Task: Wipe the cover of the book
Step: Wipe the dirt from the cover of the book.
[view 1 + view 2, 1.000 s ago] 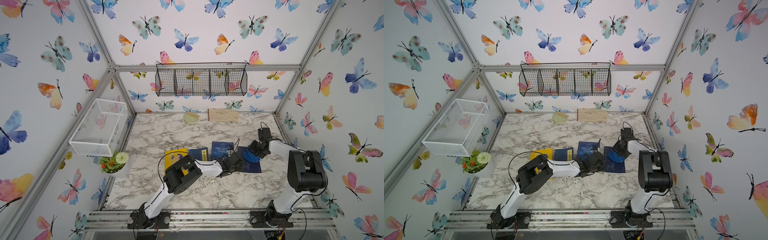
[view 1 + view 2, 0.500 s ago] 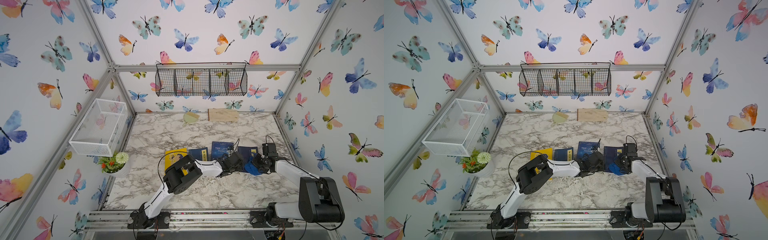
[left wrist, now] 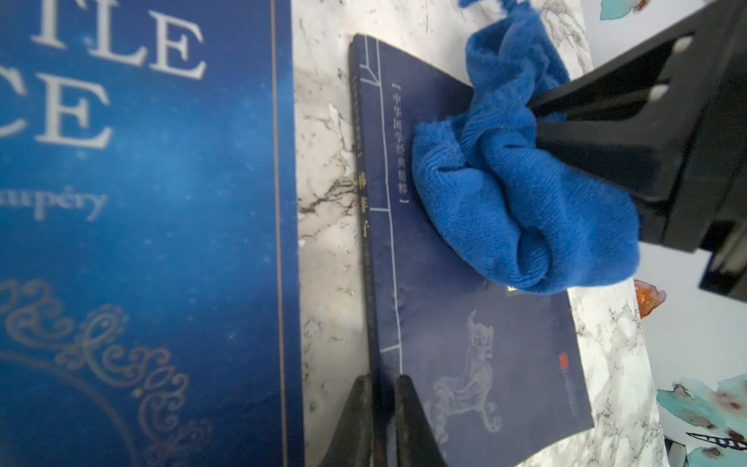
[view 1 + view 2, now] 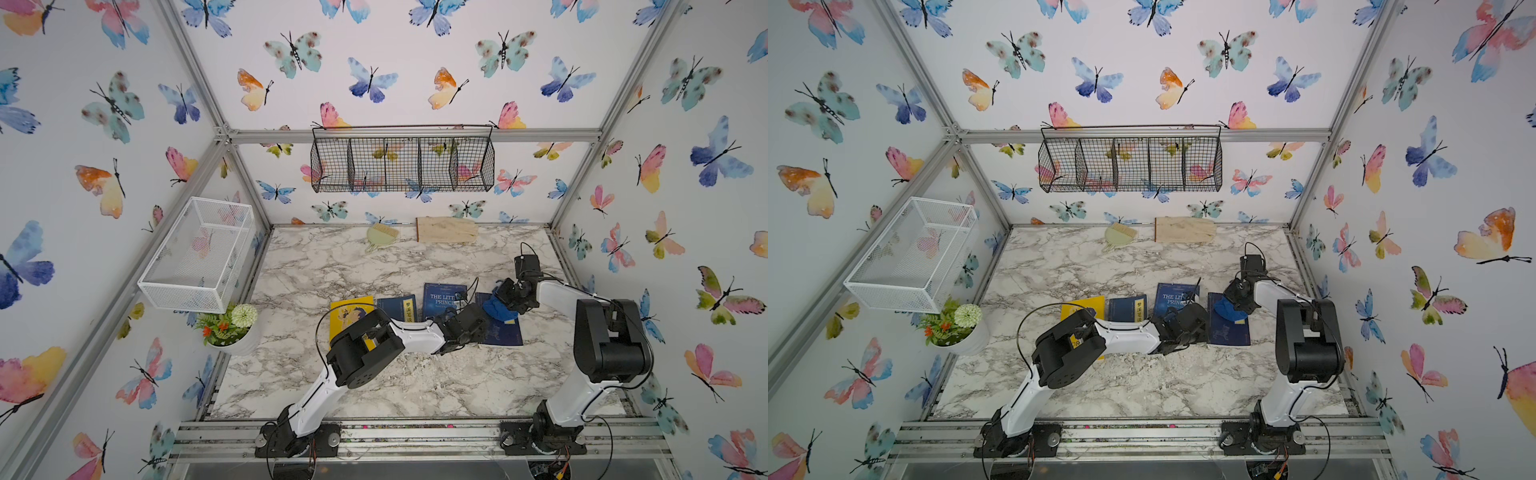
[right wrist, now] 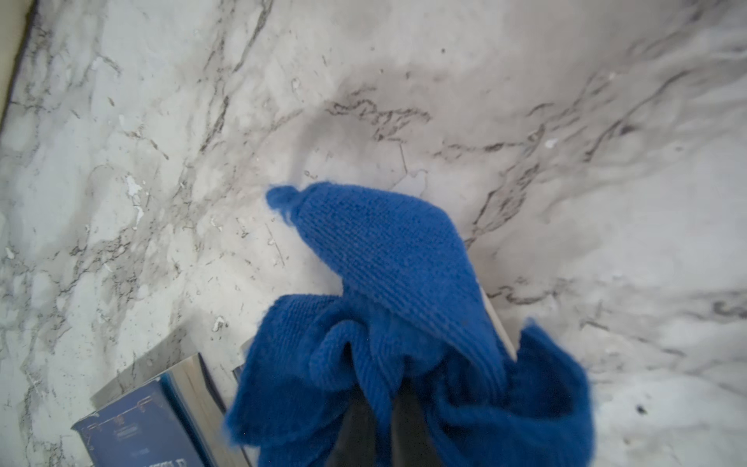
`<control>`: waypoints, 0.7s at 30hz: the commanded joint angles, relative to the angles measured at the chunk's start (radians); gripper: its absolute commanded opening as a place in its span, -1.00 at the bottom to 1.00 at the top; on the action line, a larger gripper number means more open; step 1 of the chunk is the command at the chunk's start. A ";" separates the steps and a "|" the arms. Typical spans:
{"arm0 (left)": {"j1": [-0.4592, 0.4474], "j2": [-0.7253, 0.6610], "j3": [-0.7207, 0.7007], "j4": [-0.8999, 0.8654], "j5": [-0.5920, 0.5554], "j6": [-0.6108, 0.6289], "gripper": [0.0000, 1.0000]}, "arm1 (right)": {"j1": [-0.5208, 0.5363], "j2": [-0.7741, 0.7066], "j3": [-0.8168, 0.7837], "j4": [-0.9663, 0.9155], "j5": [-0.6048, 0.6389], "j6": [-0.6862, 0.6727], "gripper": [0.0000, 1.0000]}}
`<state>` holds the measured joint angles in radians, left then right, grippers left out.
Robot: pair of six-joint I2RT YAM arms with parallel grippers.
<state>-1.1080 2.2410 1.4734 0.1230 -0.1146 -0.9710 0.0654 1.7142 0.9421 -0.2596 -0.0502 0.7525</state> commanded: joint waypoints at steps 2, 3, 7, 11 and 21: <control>-0.005 0.027 -0.025 -0.098 0.012 -0.005 -0.70 | 0.024 -0.082 -0.263 -0.121 -0.033 0.030 -0.89; -0.005 0.030 -0.025 -0.098 0.012 -0.003 -0.70 | 0.031 -0.130 -0.317 -0.113 -0.048 0.039 -0.88; -0.006 0.032 -0.021 -0.095 0.010 -0.003 -0.70 | 0.039 -0.258 -0.413 -0.121 -0.049 0.062 -0.88; -0.005 0.037 -0.015 -0.095 0.013 -0.006 -0.70 | 0.040 -0.212 -0.344 -0.099 -0.013 0.049 -0.86; -0.011 0.035 -0.015 -0.106 0.009 -0.017 -0.70 | 0.040 0.171 0.065 -0.156 0.004 0.023 -0.88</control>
<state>-1.1088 2.2410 1.4738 0.1230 -0.1143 -0.9821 0.1001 1.8011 1.0500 -0.2760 -0.0841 0.7769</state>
